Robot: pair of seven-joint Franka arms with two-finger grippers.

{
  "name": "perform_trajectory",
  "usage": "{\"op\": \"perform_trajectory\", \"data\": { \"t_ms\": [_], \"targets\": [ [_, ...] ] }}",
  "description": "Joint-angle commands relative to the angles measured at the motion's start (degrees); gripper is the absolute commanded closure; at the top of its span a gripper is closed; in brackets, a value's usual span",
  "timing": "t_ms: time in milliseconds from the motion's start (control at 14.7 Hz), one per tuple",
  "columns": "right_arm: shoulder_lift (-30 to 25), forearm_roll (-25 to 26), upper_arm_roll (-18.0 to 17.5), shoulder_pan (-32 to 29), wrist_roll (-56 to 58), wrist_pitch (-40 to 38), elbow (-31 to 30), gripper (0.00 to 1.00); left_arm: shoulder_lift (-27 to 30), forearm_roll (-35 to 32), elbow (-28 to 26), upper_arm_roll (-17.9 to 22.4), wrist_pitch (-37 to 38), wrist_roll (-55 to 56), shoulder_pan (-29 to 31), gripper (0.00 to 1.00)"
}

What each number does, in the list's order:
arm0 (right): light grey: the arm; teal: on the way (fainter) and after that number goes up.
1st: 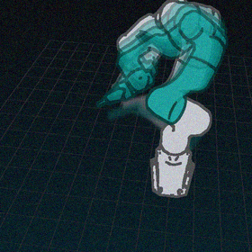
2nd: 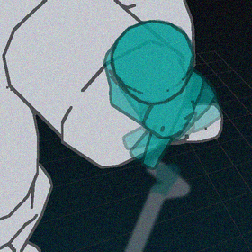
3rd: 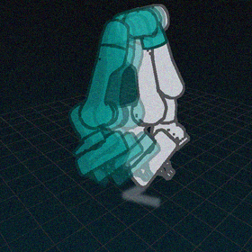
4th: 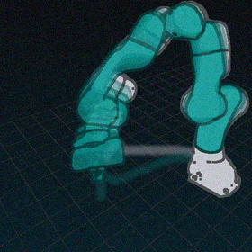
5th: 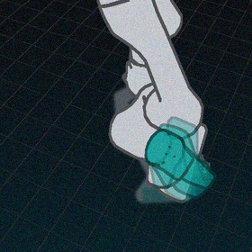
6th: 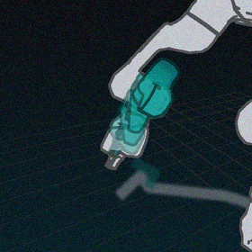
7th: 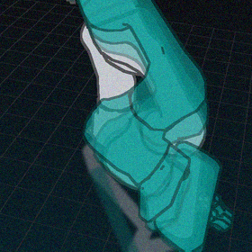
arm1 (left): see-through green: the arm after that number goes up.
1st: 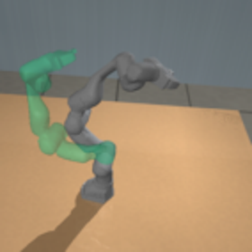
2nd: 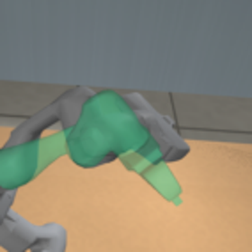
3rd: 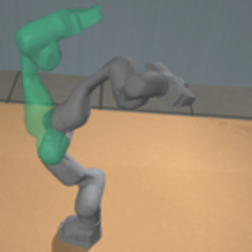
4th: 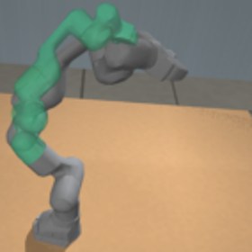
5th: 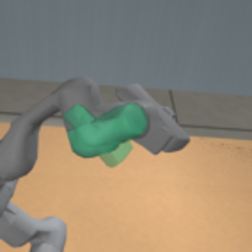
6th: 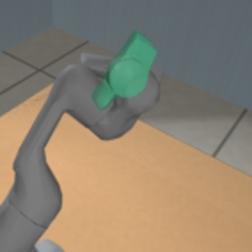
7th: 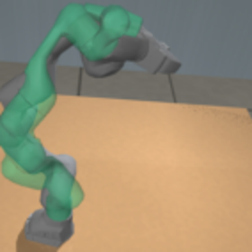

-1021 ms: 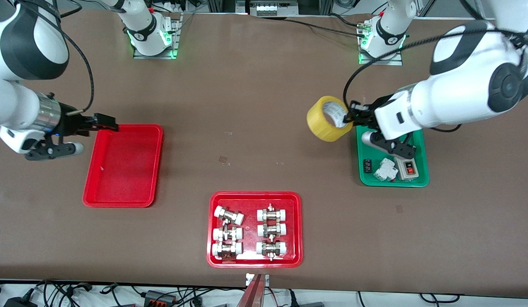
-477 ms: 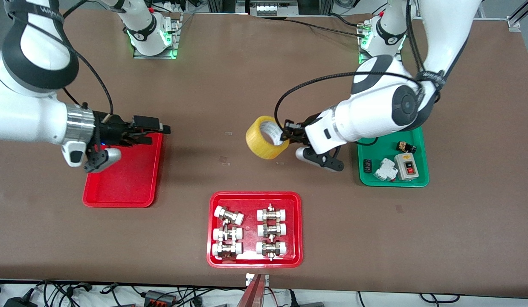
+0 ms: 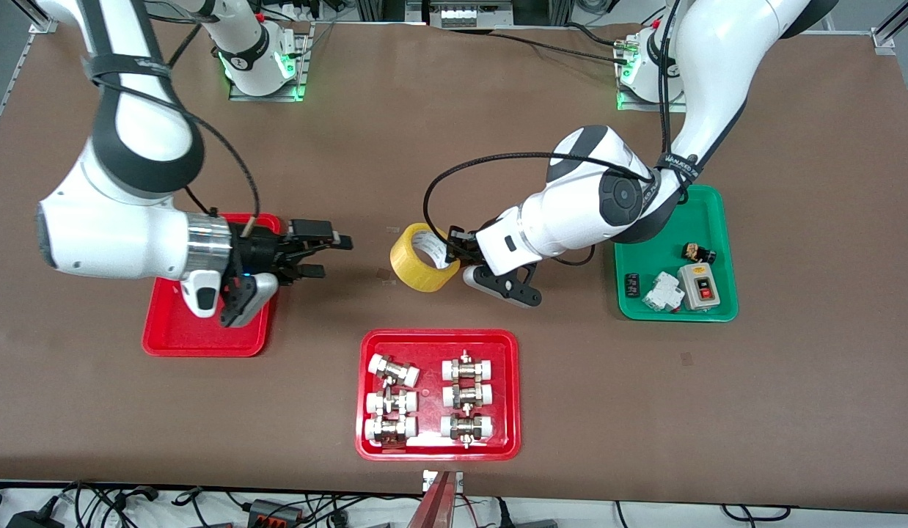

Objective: Left arm passes tape to right arm into tray
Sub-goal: 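Lift the tape with the left gripper while the right gripper approaches, then close the right gripper on the tape held by the left gripper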

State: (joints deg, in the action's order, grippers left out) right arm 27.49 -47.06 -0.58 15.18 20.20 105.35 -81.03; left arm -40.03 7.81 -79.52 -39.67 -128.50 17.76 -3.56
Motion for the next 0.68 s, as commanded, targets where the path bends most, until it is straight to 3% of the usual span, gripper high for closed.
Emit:
{"op": "perform_trajectory", "data": {
  "t_ms": [0,204,613],
  "targets": [
    [2.39,-1.36,0.32,2.22,1.95,3.61,1.49,0.0,-1.19,-1.57,2.26,0.12,-0.17,0.44,-1.89,1.0],
    [3.62,-1.54,0.32,4.86,1.95,7.66,1.58,0.0,-1.46,-1.75,2.18,0.21,-4.03,0.52,-2.07,1.0],
    [4.33,-2.24,0.32,6.18,1.95,7.06,1.23,0.0,-1.54,-1.84,2.18,0.21,-4.12,0.52,-1.98,0.99]
  ]
}}
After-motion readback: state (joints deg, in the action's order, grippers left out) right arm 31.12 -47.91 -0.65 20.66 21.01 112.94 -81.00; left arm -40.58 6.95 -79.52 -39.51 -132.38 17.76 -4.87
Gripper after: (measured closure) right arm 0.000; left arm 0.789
